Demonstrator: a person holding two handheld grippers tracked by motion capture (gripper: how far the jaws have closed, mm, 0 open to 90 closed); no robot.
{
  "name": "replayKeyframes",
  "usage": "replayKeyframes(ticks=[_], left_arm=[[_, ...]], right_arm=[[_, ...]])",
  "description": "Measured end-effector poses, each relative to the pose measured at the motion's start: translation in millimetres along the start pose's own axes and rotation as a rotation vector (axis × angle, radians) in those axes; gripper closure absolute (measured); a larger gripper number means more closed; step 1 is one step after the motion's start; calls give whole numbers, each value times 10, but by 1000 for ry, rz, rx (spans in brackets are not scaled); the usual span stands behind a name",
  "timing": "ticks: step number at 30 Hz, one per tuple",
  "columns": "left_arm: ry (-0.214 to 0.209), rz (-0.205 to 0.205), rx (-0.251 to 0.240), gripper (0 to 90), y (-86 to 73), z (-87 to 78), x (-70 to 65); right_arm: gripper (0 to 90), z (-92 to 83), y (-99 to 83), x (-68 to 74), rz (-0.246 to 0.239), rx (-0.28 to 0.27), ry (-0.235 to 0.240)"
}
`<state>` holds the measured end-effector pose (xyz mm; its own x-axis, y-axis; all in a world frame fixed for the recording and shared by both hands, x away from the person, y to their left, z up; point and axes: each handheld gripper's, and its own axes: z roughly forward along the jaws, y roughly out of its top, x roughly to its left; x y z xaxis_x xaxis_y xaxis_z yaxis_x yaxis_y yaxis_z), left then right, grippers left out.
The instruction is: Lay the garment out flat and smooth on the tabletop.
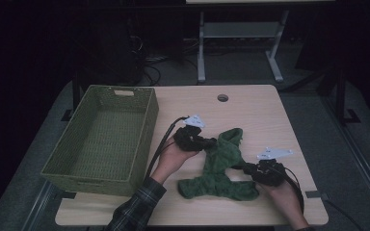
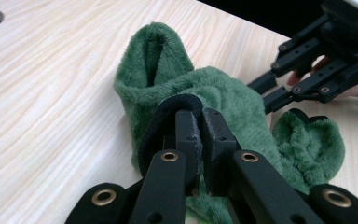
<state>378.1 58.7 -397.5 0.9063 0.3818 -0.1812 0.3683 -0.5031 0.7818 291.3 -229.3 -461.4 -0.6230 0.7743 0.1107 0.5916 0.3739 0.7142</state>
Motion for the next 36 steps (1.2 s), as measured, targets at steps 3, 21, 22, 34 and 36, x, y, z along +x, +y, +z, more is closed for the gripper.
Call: replayKeyframes(ticks=[3, 21, 22, 34, 36], left_arm=[[-1, -15, -6, 861, -41, -47, 27], [49, -51, -37, 861, -132, -290, 31], [56, -52, -35, 861, -147, -315, 31], [139, -143, 81, 861, -556, -254, 52], [142, -158, 109, 861, -624, -187, 84]], right_arm=[[701, 53, 10, -28, 13, 15, 4], [876, -192, 223, -157, -25, -111, -16], [877, -227, 255, -169, -24, -119, -13], [880, 44, 410, -188, -40, -48, 33], [881, 123, 399, -189, -39, -23, 38]])
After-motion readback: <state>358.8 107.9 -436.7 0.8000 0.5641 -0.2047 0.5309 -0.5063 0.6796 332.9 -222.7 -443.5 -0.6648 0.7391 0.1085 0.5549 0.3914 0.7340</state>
